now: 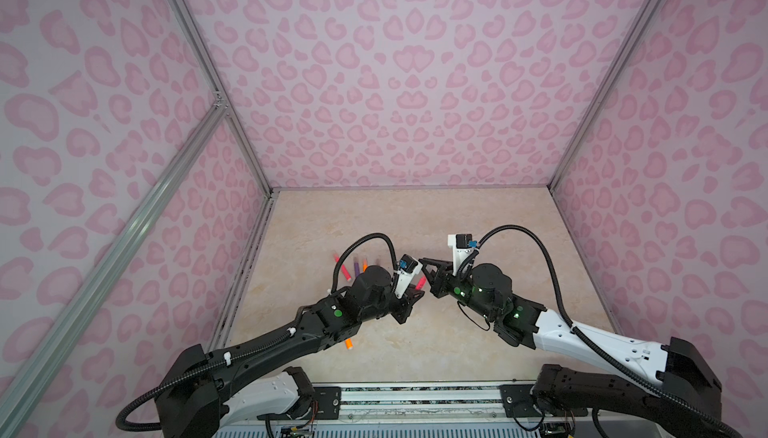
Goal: Insert the pens into the pen caps
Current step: 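Press the cap further onto the pink highlighter with the right gripper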
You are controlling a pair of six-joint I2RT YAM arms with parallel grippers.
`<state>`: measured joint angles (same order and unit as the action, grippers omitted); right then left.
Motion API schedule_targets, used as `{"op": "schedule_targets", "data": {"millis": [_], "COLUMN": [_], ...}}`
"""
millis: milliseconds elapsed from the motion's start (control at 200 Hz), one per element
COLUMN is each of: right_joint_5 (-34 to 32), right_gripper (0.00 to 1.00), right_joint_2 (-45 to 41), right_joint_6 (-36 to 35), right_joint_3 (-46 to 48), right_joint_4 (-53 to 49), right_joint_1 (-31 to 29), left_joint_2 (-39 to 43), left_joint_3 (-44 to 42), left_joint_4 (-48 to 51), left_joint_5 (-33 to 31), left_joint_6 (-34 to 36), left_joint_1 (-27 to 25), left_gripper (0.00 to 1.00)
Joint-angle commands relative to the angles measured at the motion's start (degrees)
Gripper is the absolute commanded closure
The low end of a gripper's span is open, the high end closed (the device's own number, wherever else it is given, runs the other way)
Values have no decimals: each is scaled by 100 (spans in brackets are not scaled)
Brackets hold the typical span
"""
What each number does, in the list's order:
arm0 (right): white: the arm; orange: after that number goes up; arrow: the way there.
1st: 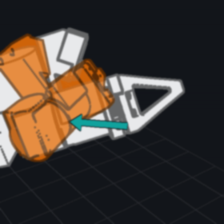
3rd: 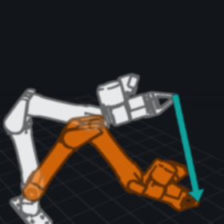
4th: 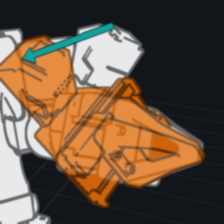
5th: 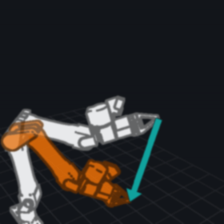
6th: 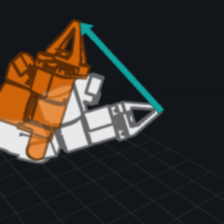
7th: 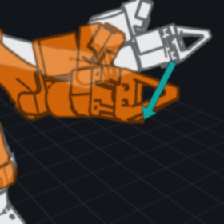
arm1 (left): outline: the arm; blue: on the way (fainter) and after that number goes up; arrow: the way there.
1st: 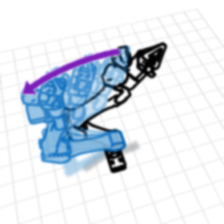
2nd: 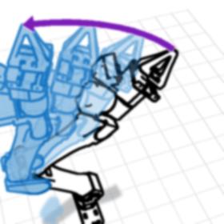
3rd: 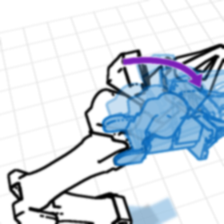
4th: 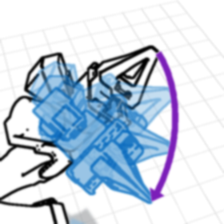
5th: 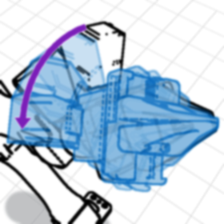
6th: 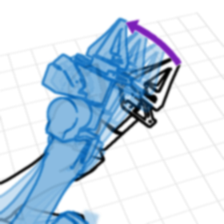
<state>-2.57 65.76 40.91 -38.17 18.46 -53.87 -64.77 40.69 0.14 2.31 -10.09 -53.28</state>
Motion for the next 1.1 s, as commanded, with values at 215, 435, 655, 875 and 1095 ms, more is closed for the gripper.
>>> {"op": "schedule_targets", "data": {"millis": [215,435,655,875,1095], "right_joint_5": [-374,-441,-247,-18,343], "right_gripper": [100,100,100,100,100], "right_joint_2": [631,853,969,962,705], "right_joint_6": [1215,1824,1539,1185,985], "right_joint_3": [-55,5,287,489,863], "right_joint_4": [-1758,-1429,-369,330,1155], "right_joint_1": [-537,-720,-975,-1135,-1154], "left_joint_2": [-261,-213,223,592,641], "left_joint_3": [429,448,424,266,213], "left_joint_4": [-1139,-1139,-959,-1452,-1759], "left_joint_5": [-3094,-3302,-1728,359,1265], "left_joint_6": [167,93,-476,-1021,-1069], "left_joint_1": [-512,-552,-167,461,578], "left_gripper": [96,96,96,96,96]}}
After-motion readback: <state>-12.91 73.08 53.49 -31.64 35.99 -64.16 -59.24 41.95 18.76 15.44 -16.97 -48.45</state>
